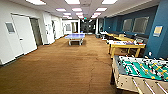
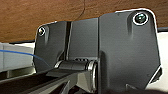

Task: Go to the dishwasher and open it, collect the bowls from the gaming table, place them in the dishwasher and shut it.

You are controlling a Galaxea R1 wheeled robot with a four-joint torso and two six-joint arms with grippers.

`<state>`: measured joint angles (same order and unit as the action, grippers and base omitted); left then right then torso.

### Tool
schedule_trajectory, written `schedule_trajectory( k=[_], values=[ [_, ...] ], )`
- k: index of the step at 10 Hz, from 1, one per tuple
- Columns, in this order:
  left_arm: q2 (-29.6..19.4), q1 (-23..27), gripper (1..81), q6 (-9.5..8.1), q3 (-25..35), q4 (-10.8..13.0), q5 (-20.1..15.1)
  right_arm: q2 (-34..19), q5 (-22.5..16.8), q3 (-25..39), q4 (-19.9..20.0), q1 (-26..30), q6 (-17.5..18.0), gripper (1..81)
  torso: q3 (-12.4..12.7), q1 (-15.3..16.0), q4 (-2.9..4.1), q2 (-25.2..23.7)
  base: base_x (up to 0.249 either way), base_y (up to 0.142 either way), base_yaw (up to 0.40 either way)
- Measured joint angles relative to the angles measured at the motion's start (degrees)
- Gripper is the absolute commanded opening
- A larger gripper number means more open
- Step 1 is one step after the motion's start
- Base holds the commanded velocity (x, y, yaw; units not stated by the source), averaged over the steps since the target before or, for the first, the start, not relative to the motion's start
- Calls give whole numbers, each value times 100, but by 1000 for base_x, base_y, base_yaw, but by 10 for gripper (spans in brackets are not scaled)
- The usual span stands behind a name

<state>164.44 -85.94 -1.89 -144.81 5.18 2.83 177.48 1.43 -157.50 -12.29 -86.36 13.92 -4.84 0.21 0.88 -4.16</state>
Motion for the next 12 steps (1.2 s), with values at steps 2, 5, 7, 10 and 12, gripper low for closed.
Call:
schedule_trajectory(
  k=[2, 5, 7, 10, 12],
  values=[
    [1, -30, 811, -6, -4, -1, -33, -6, -39, 4, 0, -44, 5, 811, 0, -9, 0, -5, 152, 0, 0],
    [0, 135, 811, -6, -4, 0, 44, 0, 24, 6, 0, 108, 0, 811, -2, -2, 0, 2, 152, 0, 0],
    [0, -16, 811, -9, -4, -1, -27, -2, -38, 6, -2, -27, 2, 811, -2, -5, 0, 2, 154, 0, 0],
    [1, 63, 811, -6, -4, -1, 1, -2, -9, 6, -2, 34, 0, 811, -2, -5, 0, 2, 157, 0, 0],
    [4, 63, 811, -9, -4, -1, 1, -5, -9, 9, -2, 34, 0, 811, -2, -5, 0, 2, 160, 0, 0]
  ],
)
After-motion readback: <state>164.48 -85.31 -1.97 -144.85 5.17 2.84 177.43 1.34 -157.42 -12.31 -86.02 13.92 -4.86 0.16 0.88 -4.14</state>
